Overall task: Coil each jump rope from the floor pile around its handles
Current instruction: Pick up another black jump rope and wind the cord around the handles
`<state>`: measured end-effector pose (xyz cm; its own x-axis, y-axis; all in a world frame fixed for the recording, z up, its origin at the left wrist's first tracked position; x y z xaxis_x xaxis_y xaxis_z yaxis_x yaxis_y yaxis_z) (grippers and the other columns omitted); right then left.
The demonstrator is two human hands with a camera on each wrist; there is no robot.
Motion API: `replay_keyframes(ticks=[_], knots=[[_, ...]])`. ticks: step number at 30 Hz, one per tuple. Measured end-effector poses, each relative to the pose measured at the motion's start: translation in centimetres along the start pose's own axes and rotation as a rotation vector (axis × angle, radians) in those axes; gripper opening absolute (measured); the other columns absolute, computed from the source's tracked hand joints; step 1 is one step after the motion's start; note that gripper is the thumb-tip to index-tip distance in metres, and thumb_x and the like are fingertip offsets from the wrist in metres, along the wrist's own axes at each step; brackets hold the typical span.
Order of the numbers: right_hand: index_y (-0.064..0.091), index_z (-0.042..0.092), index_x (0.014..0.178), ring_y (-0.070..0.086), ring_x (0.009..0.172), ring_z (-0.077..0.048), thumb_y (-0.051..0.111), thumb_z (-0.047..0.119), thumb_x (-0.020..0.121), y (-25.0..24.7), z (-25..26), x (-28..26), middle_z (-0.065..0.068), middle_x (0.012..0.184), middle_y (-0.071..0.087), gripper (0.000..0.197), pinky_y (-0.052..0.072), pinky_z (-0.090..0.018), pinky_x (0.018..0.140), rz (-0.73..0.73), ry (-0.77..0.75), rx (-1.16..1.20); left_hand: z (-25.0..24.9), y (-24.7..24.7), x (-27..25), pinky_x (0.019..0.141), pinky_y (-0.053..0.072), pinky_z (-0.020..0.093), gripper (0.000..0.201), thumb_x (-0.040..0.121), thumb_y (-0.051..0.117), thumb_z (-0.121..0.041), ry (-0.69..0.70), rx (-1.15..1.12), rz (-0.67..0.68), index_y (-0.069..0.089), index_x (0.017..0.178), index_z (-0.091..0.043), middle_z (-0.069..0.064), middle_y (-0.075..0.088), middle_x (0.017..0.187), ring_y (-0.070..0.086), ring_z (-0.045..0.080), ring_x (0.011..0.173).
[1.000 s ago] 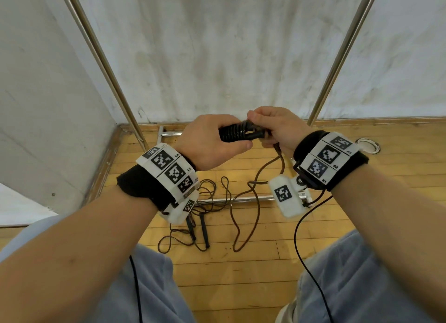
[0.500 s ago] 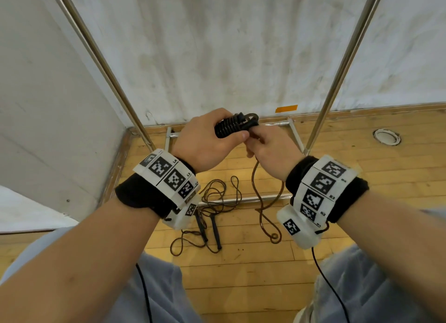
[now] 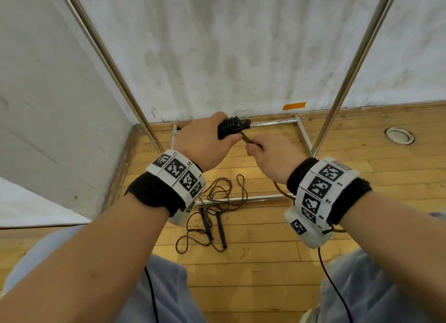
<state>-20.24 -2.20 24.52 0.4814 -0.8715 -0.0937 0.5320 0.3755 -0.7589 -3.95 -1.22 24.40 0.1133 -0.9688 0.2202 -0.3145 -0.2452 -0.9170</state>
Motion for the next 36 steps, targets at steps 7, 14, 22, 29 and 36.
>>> replay_keyframes(ticks=[7,14,22,29,36], knots=[[0.046,0.019,0.079,0.044,0.060,-0.009,0.032,0.034,0.101,0.0,0.4,-0.2,0.003,0.071,0.050,0.029,0.032,-0.026,0.053,-0.029,-0.006,-0.277,0.7,0.1,0.3,0.050,0.032,0.024,0.041,0.087,0.050,-0.059,-0.048,0.079,-0.008,0.051,0.116,-0.030,-0.013,0.049,0.078,0.050,0.014,0.069],[0.049,0.020,0.084,0.049,0.065,-0.013,0.034,0.034,0.100,0.1,-0.1,-0.6,0.002,0.074,0.052,0.026,0.036,-0.026,0.057,-0.007,0.026,-0.200,1.5,-0.1,0.5,0.048,0.030,0.025,0.038,0.089,0.050,-0.056,-0.061,0.219,-0.013,0.050,0.114,-0.027,-0.007,0.053,0.081,0.051,0.018,0.068],[0.057,0.016,0.103,0.049,0.066,-0.013,0.040,0.032,0.098,-0.9,1.6,-1.1,0.003,0.077,0.051,0.024,0.038,-0.025,0.057,0.080,-0.217,-0.530,0.5,1.3,-0.1,0.046,0.025,0.022,0.022,0.088,0.054,-0.053,-0.018,0.248,0.142,0.053,0.101,-0.035,-0.015,0.051,0.073,0.046,0.008,0.061],[0.056,0.023,0.098,0.042,0.060,-0.006,0.037,0.032,0.099,-1.6,2.0,-1.1,0.011,0.068,0.044,0.021,0.028,-0.020,0.052,0.076,-0.356,-0.546,-1.4,2.6,-1.5,0.053,0.034,0.024,0.017,0.085,0.059,-0.052,0.159,0.138,0.284,0.053,0.093,-0.037,-0.016,0.054,0.071,0.056,0.010,0.070],[0.064,0.015,0.089,0.047,0.061,-0.005,0.043,0.036,0.096,-3.9,0.6,-0.4,0.009,0.070,0.052,0.031,0.031,-0.013,0.053,-0.092,-0.360,-0.218,-3.5,0.9,-2.7,0.068,0.053,0.032,0.047,0.073,0.054,-0.071,0.321,-0.046,0.289,0.063,0.103,-0.036,-0.013,0.067,0.082,0.062,0.010,0.076]])
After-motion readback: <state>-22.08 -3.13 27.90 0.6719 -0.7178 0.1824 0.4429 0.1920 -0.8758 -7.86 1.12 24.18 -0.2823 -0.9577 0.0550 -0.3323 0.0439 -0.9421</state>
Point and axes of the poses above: each hand's wrist, its own x-axis towards the middle knuckle, its own y-axis out of the palm, z = x × y, the point moved 2 cm from there along x, towards the middle knuckle
